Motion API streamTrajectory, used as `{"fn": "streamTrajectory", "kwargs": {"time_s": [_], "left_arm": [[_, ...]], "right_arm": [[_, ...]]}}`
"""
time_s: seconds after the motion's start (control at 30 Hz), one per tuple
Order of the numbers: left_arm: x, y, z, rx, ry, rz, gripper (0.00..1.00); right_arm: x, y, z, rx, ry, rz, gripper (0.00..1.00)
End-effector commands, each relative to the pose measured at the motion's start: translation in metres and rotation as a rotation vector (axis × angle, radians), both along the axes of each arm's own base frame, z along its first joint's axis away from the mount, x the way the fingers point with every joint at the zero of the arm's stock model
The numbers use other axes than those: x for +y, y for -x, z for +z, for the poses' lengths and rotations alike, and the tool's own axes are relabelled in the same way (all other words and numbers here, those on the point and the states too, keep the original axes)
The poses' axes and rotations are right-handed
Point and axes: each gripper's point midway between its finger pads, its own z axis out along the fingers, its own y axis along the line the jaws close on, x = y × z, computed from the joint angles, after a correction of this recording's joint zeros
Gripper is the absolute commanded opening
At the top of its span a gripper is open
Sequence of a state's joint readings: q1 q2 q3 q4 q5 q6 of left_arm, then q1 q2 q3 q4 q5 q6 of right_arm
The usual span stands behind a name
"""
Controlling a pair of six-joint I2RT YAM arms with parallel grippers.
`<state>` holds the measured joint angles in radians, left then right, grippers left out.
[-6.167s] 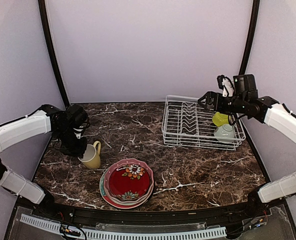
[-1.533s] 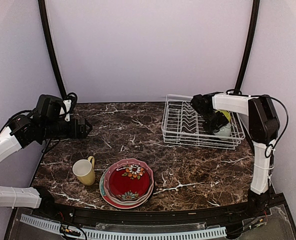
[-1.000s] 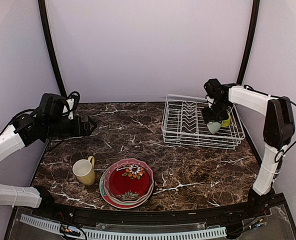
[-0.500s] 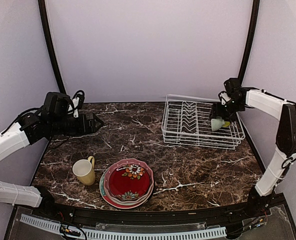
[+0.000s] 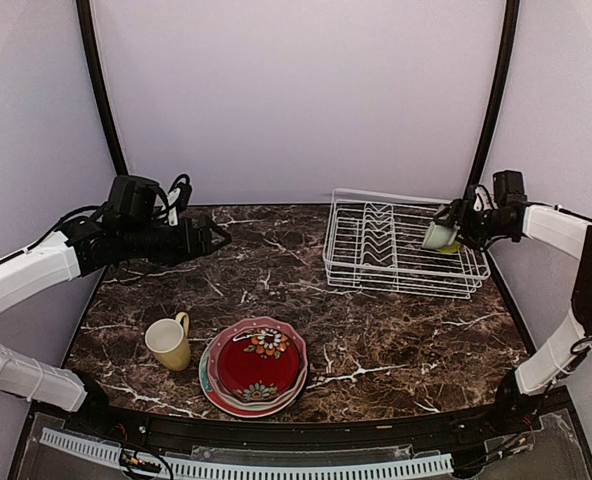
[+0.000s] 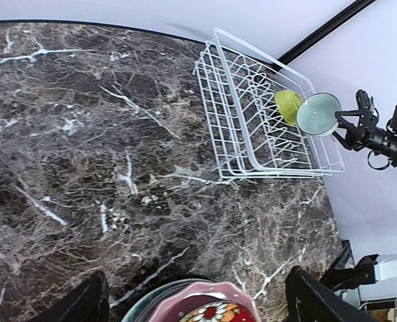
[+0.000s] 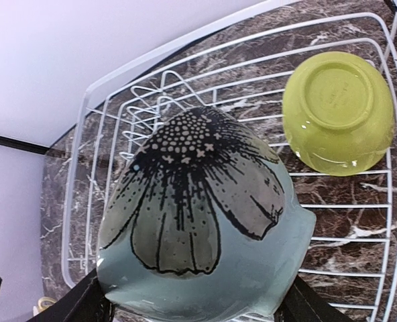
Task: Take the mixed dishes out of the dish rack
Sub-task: Grab the bowl from the dish rack, then pass from the right arm to the left
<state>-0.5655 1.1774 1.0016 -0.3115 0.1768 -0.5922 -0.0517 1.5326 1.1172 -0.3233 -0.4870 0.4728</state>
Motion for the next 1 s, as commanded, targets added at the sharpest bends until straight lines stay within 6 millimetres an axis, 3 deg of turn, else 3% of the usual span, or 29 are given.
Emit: {"fn": "streamTrajectory", "kwargs": {"time_s": [0.0, 0.17, 0.2, 0.23, 0.27, 0.3, 0.43, 0.53, 0.8, 0.97], "left_arm": [[-0.036, -0.008, 0.029, -0.012, 0.182, -0.109, 0.90], [-0.070, -0.021, 0.032, 0.042, 0.344, -0.182, 0.86], [-0.078, -0.022, 0.044, 0.032, 0.401, -0.214, 0.86], [-0.084, -0.027, 0.037, 0.053, 0.416, -0.224, 0.85], [-0.091, -0.028, 0.048, 0.046, 0.462, -0.253, 0.84], [-0.097, -0.033, 0.042, 0.064, 0.474, -0.260, 0.84], [-0.119, -0.041, 0.062, 0.042, 0.585, -0.335, 0.84], [-0.133, -0.044, 0.059, 0.053, 0.600, -0.355, 0.84], [-0.141, -0.052, 0.042, 0.061, 0.547, -0.319, 0.87], [-0.137, -0.047, 0.031, 0.063, 0.494, -0.303, 0.82]], "right_arm": [[0.029, -0.001, 0.086, -0.322, -0.155, 0.142, 0.16], [0.055, 0.021, 0.123, -0.471, -0.268, 0.313, 0.16], [0.060, 0.025, 0.130, -0.505, -0.282, 0.343, 0.15], [0.065, 0.030, 0.136, -0.526, -0.293, 0.368, 0.15], [0.072, 0.035, 0.141, -0.548, -0.303, 0.400, 0.15], [0.079, 0.040, 0.146, -0.562, -0.315, 0.431, 0.15], [0.130, 0.062, 0.159, -0.573, -0.375, 0.605, 0.15], [0.165, 0.073, 0.163, -0.562, -0.427, 0.693, 0.15], [0.255, 0.109, 0.170, -0.535, -0.553, 0.904, 0.14], [0.285, 0.119, 0.169, -0.504, -0.599, 0.971, 0.14]]}}
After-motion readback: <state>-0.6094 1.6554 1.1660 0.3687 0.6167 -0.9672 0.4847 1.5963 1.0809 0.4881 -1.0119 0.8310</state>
